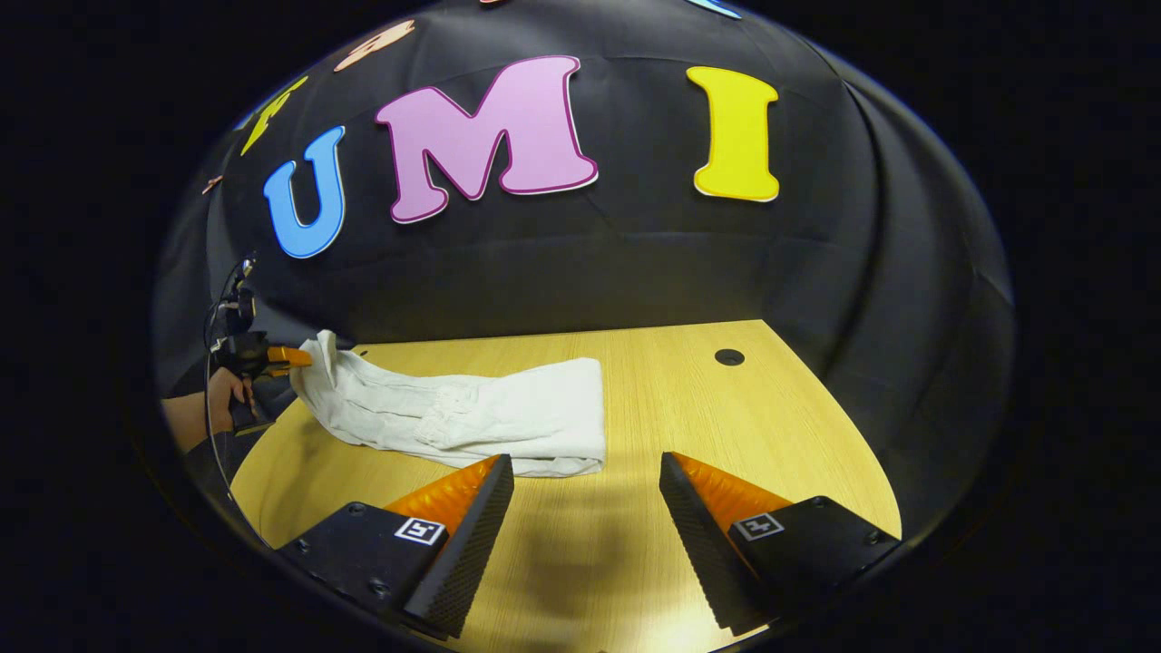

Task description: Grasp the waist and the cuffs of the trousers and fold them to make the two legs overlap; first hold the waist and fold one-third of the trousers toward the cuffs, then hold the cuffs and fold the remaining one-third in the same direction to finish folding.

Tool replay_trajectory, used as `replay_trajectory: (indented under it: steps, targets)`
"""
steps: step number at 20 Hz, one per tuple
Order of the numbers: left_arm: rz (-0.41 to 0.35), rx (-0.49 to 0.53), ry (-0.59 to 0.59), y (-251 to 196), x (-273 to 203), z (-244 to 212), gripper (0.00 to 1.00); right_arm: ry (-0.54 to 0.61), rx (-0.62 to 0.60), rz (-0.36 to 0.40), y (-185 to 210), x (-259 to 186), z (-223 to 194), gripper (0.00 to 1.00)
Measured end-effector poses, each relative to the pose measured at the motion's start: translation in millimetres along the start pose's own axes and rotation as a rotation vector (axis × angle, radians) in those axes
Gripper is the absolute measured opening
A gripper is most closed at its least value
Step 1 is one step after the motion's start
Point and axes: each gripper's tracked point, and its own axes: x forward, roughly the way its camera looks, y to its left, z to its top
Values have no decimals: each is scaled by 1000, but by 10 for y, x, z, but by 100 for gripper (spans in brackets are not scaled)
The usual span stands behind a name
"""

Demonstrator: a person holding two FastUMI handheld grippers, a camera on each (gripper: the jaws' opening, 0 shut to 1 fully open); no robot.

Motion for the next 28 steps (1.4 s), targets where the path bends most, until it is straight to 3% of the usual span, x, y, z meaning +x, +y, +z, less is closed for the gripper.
replay_trajectory:
  steps: [4, 5, 6, 7, 13, 16, 17, 18, 19, 25, 28]
  targets:
    - [-81, -45, -36, -683, -171, 49, 6, 3, 84, -25, -84, -76, -133, 99]
    - [-102, -44, -34, -852, -203, 29, 6, 3, 95, -32, -137, -138, -170, 92]
    - [-127, -42, -31, -1022, -222, 13, 6, 3, 104, -41, -179, -189, -198, 92]
    - [-152, -39, -27, -1195, -229, -11, 6, 2, 111, -50, -229, -236, -213, 99]
    - [-329, -39, 2, -2384, -271, -158, 6, 5, 179, -98, -473, -425, -329, 98]
    - [-404, 8, 30, -2928, -316, -315, 6, -9, 201, -118, -558, -526, -333, 99]
    - [-427, 23, 44, -3101, -320, -394, 6, -13, 205, -127, -601, -552, -333, 92]
    - [-447, 30, 59, -3250, -335, -481, 6, -18, 211, -133, -631, -588, -336, 92]
    - [-465, 32, 73, -3386, -327, -575, 6, -21, 217, -137, -656, -619, -343, 99]
    - [-513, 67, 172, -3914, -320, -1108, 6, -23, 262, -185, -879, -783, -460, 98]
    - [-508, 82, 223, -3966, -318, -1337, 6, -40, 284, -198, -962, -834, -480, 99]
